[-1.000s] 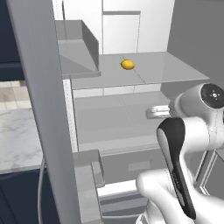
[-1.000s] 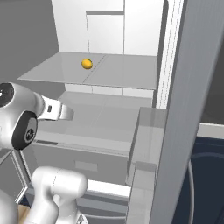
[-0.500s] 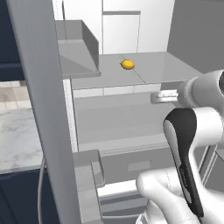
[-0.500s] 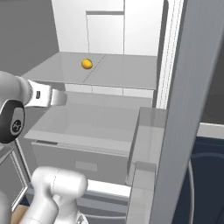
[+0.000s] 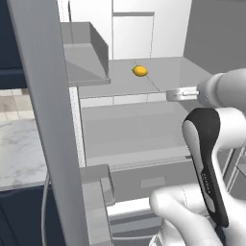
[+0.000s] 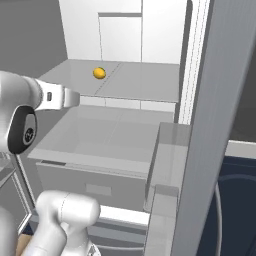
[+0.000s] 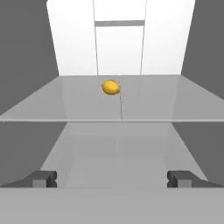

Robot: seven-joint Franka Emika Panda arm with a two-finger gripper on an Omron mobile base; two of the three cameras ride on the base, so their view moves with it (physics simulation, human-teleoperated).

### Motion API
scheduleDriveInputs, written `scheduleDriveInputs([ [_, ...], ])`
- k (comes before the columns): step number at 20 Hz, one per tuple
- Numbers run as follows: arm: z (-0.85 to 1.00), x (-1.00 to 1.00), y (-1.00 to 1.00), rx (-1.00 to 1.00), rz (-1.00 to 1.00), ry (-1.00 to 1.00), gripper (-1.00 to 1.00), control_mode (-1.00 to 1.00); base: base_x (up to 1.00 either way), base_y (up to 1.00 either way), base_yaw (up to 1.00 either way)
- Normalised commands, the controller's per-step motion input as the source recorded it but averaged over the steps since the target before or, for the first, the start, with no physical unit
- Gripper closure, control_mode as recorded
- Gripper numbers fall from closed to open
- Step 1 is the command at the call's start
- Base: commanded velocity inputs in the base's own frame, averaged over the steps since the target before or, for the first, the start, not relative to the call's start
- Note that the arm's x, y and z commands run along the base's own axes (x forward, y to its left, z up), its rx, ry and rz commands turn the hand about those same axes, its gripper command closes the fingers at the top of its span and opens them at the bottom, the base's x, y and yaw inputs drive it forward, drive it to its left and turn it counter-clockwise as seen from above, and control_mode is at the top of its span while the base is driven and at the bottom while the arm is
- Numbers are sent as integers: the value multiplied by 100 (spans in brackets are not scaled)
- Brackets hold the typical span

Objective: Take the cheese, shrimp, and lemon from the fridge and place them on the plate on the dining counter to create an appetizer plate.

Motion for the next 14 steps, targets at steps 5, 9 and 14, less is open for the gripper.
scheduleDriveInputs([
  [5, 10, 59, -5, 0, 0, 1, -100, -100, 0, 0, 0],
  [9, 0, 36, 0, 0, 0, 5, -100, -100, 0, 0, 0],
  [14, 17, 44, 0, 0, 4, 13, -100, -100, 0, 0, 0],
])
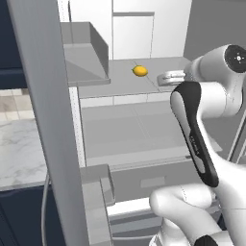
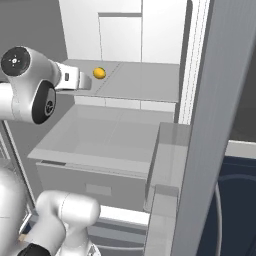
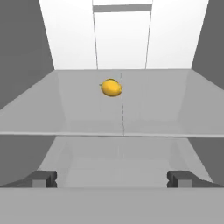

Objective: Take the cheese, shrimp, and lemon from the fridge and place them on the plate on the dining counter to create an appetizer plate.

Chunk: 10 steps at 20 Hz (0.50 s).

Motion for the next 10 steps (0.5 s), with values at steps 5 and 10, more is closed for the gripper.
scheduleDriveInputs([
  [5, 8, 26, 0, -1, 13, -1, -100, -100, 0, 0, 0],
  [10, -1, 37, 0, -5, 12, -1, -100, -100, 0, 0, 0],
])
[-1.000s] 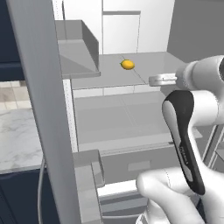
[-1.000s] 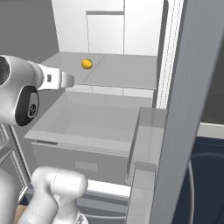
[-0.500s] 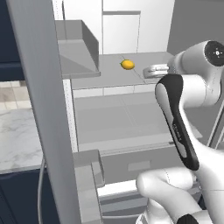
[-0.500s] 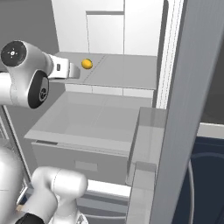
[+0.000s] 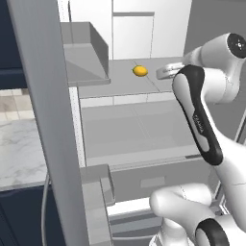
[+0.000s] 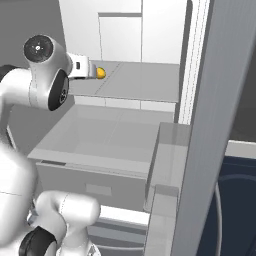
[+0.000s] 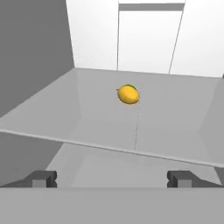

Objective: Take the cheese, shrimp, and lemon from the fridge and place them on the plate on the dining counter to create an appetizer plate.

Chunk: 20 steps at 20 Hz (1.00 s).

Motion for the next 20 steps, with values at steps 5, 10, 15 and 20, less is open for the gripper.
scheduleDriveInputs([
  [5, -8, 48, 0, -9, 11, 0, -100, -100, 0, 0, 0],
  [10, -21, 48, 0, -13, 11, 9, -100, -100, 0, 0, 0],
  [15, -2, 55, 0, -7, 9, 19, -100, -100, 0, 0, 0],
  [20, -15, 59, 0, -8, 9, 7, -100, -100, 0, 0, 0],
])
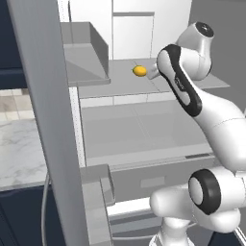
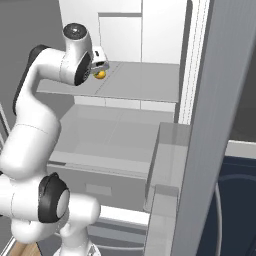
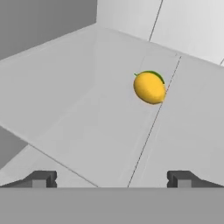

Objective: Take the cheese, shrimp, and lemon from the fridge and place them on the plate on the dining counter to create an appetizer plate.

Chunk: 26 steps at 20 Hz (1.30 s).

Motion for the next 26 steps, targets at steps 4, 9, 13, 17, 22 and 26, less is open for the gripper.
scheduleDriveInputs([
  [4, -29, 59, 3, -11, 10, 0, -100, -100, 0, 0, 0],
  [9, -25, 56, 2, -9, 6, -2, -100, -100, 0, 0, 0],
  [13, -18, 58, 5, -4, 1, 0, -100, -100, 0, 0, 0],
  [17, -3, 58, 17, -1, 0, 0, -100, -100, 0, 0, 0],
  [22, 0, 46, 1, 0, 0, 0, -100, -100, 0, 0, 0],
  [26, 0, 40, 0, 0, 0, 2, -100, -100, 0, 0, 0],
])
